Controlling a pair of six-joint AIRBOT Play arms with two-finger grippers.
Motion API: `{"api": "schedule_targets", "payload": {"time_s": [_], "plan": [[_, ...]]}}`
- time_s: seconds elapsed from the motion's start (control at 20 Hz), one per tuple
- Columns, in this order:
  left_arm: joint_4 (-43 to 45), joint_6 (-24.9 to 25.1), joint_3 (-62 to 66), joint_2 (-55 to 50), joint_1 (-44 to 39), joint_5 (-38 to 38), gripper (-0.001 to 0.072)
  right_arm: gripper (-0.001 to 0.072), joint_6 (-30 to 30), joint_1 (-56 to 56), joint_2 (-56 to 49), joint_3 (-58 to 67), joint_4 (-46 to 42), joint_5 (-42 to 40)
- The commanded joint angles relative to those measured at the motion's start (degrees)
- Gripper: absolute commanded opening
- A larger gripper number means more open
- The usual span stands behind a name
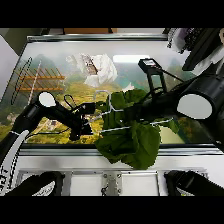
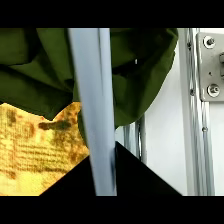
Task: Fold the clothes and pants, and hang the long-sleeved shirts on hangers.
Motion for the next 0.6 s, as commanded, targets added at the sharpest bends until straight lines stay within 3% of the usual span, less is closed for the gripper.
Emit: {"api": "schedule_targets", "payload": {"time_s": [0.0,0.15,0.2,0.3,0.35,0.55], "plan": [[-0.09,0.02,-0.02,0.02,0.02,0.00,0.0015,0.0015,0.00,1.03,-1.20,0.07,2.95,-5.77],[-0.09,0.04,-0.02,0.02,0.04,-0.09,0.0016,0.0025,-0.02,0.81,-1.22,0.07,2.95,-5.73],[-0.07,0.02,-0.04,0.02,0.04,-0.11,0.0015,0.0080,-0.02,0.81,-1.03,0.07,2.97,-5.73],[-0.07,0.02,-0.02,0.02,0.04,-0.20,0.0015,0.0561,-2.10,0.70,-0.02,0.09,2.95,-5.68],[-0.07,0.02,-0.02,0.02,0.04,-0.20,0.0015,0.0615,-3.13,0.22,1.03,0.09,2.75,-5.70],[-0.04,0.04,-0.02,0.02,0.04,-0.20,0.0016,0.0615,-10.71,-8.70,7.06,0.09,4.81,-2.32]]}}
